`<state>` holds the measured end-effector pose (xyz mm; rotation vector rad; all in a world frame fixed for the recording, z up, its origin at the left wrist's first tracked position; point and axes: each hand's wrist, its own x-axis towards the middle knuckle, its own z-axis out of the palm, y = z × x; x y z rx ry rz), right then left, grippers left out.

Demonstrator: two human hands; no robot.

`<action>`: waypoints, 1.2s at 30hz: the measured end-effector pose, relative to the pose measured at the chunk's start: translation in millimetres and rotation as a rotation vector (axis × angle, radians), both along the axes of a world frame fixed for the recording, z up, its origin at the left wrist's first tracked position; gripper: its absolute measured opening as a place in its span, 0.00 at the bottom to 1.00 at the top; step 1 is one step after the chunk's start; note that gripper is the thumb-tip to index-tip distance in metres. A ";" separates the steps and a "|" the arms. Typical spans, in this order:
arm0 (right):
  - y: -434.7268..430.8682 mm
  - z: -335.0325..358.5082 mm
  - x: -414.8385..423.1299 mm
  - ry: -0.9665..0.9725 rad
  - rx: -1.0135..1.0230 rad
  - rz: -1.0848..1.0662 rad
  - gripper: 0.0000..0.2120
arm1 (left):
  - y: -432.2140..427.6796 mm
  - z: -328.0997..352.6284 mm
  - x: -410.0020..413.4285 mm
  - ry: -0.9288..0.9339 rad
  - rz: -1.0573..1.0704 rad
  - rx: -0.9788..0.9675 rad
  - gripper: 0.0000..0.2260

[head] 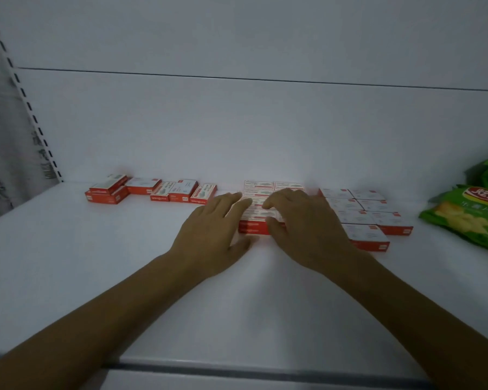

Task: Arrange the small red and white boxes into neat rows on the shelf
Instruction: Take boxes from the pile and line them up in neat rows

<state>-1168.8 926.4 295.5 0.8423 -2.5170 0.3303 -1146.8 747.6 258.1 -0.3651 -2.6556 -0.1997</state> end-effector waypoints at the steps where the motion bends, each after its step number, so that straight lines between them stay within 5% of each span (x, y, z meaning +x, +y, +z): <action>1: -13.2 0.3 1.7 0.000 0.001 0.023 0.12 | -12.2 2.6 4.3 0.003 0.001 -0.031 0.31; 11: -148.8 -4.7 -11.0 -0.103 0.060 0.096 0.15 | -153.6 8.1 21.0 -0.057 0.125 -0.002 0.30; 20: -229.9 -21.0 -29.7 -0.177 0.073 0.017 0.22 | -205.9 -3.2 11.6 -0.072 0.002 0.152 0.28; 25: -244.2 -41.6 -35.0 -0.207 0.041 0.040 0.30 | -203.9 -5.7 9.6 -0.062 -0.044 0.261 0.25; 31: -231.9 -31.8 -27.2 -0.007 -0.058 -0.036 0.16 | -208.2 -6.6 6.5 -0.109 -0.023 0.225 0.25; 36: -227.3 -29.1 -28.7 -0.028 0.147 -0.302 0.28 | -211.9 -9.1 4.5 -0.096 -0.007 0.217 0.26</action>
